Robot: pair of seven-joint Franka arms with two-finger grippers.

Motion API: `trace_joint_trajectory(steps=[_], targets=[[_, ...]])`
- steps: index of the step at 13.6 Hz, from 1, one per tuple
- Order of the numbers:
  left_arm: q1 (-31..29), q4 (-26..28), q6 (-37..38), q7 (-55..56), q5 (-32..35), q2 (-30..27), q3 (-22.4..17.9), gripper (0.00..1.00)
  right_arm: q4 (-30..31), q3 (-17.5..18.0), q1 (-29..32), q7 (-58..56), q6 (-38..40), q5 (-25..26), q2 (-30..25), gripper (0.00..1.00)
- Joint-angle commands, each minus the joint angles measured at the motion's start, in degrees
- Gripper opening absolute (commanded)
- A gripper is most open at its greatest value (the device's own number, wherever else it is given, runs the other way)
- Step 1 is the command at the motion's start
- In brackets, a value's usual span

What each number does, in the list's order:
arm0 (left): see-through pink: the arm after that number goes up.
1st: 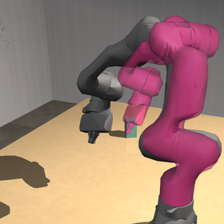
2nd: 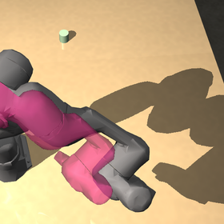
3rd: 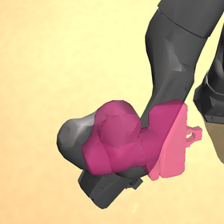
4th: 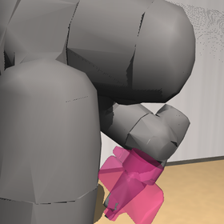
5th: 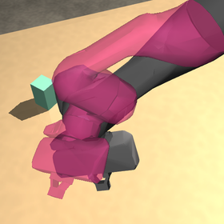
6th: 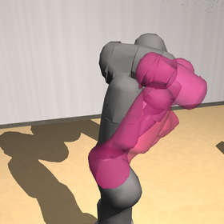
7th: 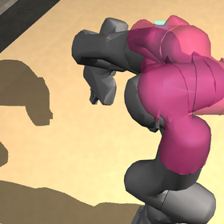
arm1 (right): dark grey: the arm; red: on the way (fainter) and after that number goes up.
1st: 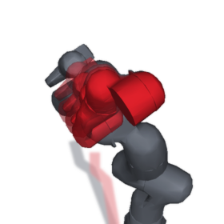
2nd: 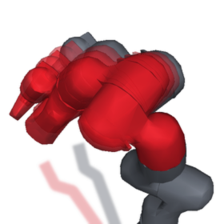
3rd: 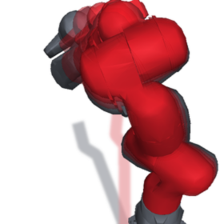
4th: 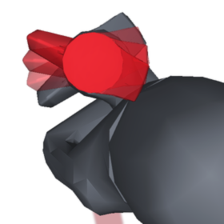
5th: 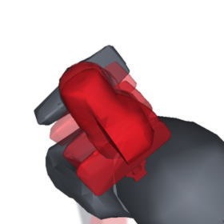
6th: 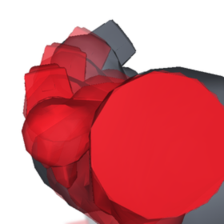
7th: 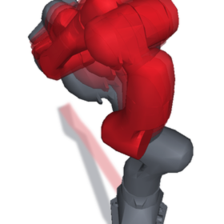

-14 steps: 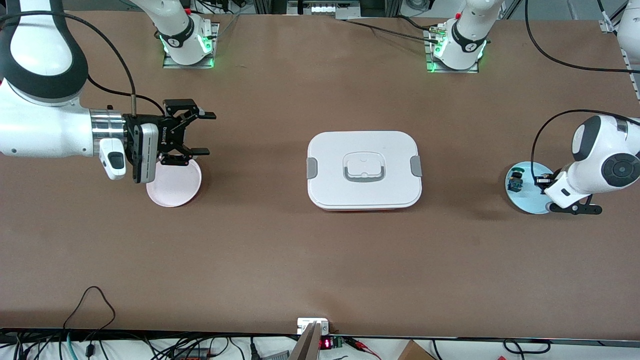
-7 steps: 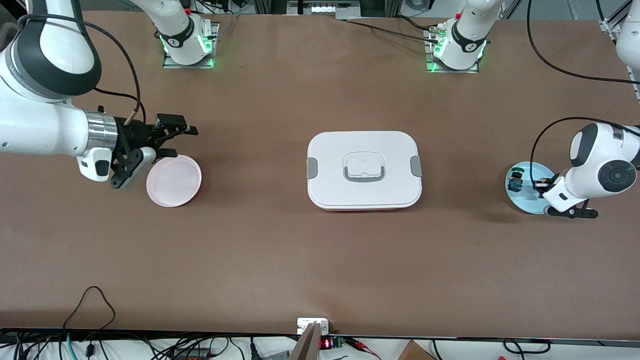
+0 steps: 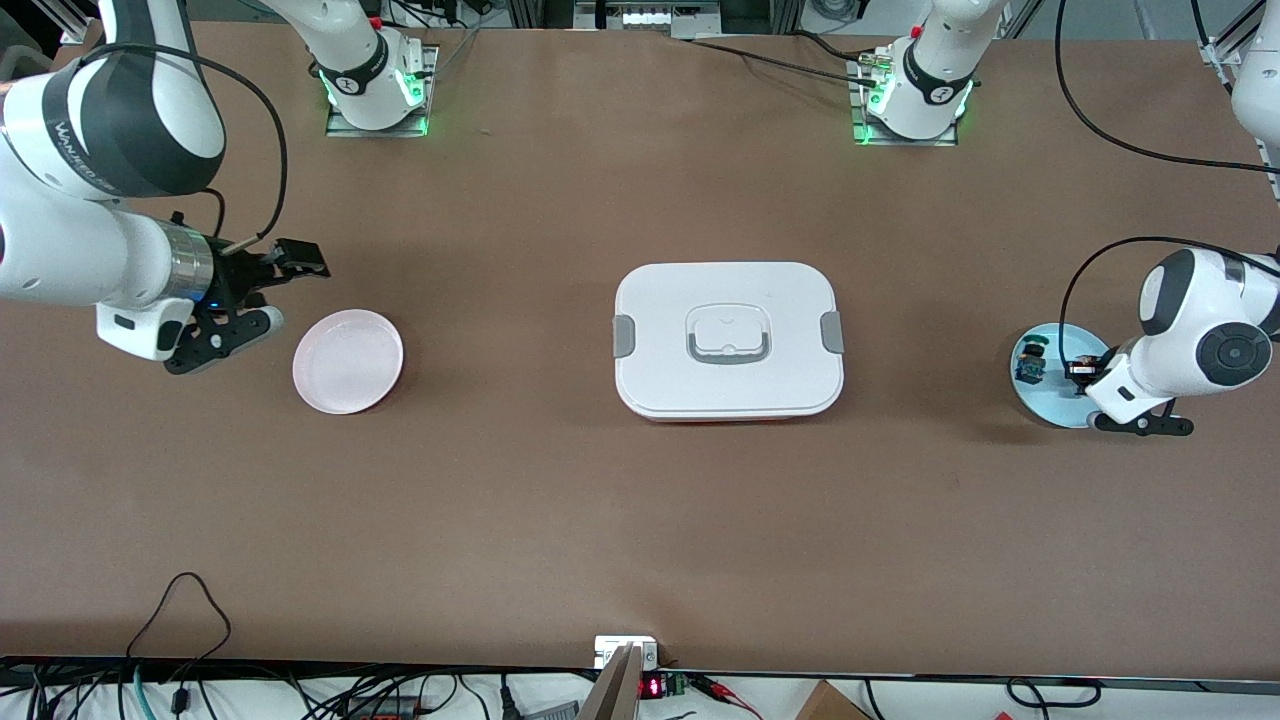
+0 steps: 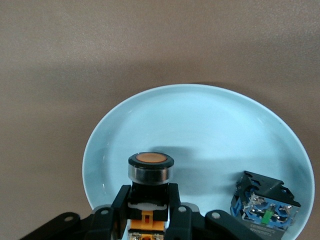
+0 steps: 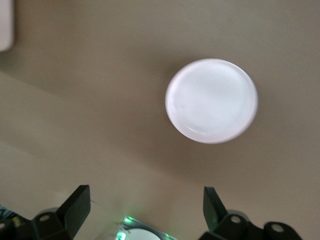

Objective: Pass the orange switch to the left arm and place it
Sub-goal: 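Lower the switch onto the blue plate while the right arm returns to rest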

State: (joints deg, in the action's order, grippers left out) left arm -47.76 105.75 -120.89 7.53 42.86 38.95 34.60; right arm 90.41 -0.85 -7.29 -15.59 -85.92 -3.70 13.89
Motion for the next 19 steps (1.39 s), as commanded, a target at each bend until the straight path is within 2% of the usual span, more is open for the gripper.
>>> trace_joint_trajectory(steps=[1,5,6,7,9,10,12,13,14,15,16,19], targets=[[-0.06,-1.16,-0.05,-0.15,1.70,0.77,0.11,0.17,-2.79,0.06,0.87,5.29,4.09,3.87,0.00,1.00],[-0.14,-1.16,-0.05,-0.15,1.70,0.77,0.11,0.26,-8.83,-2.66,2.89,7.25,9.18,6.34,0.09,1.00],[-0.06,-1.16,0.04,-0.15,1.70,0.77,0.11,0.33,-10.51,-2.66,4.72,6.72,9.54,6.16,0.26,1.00],[-0.06,-1.25,0.04,-0.15,1.70,0.77,0.11,0.46,-11.48,-2.49,5.18,6.71,9.46,6.34,0.26,1.00],[-0.06,-1.25,0.04,-0.15,1.70,0.77,0.11,0.53,-12.63,-2.14,4.83,7.41,10.16,8.26,-0.17,1.00],[-0.06,-1.25,0.04,-0.15,1.70,0.77,0.11,0.53,-12.11,-2.05,4.57,8.29,11.21,8.36,-2.09,1.00],[-0.06,-1.25,0.22,-0.15,1.61,0.69,0.20,0.55,-8.61,-1.96,4.56,10.05,8.25,8.45,-4.56,1.00],[-0.06,-1.34,0.48,-0.15,1.61,0.43,0.20,0.62,-5.20,-1.96,4.56,10.05,5.88,8.45,-6.49,1.00],[0.03,-1.42,0.57,-0.24,1.61,0.08,0.38,0.90,-0.20,-1.96,4.56,9.97,2.64,8.53,-9.64,1.00],[-0.06,-1.51,0.66,-0.06,1.44,-0.71,0.73,1.00,4.29,-1.96,4.56,9.88,-0.79,8.54,-12.71,1.00],[-0.06,-1.69,1.01,0.11,0.66,-1.59,1.16,1.00,6.77,-1.96,4.56,10.40,-2.30,8.54,-14.57,1.00],[-0.14,-3.17,5.12,0.03,0.47,-4.31,4.41,1.00,5.83,-2.31,4.74,11.55,-0.05,6.78,-14.68,1.00]])
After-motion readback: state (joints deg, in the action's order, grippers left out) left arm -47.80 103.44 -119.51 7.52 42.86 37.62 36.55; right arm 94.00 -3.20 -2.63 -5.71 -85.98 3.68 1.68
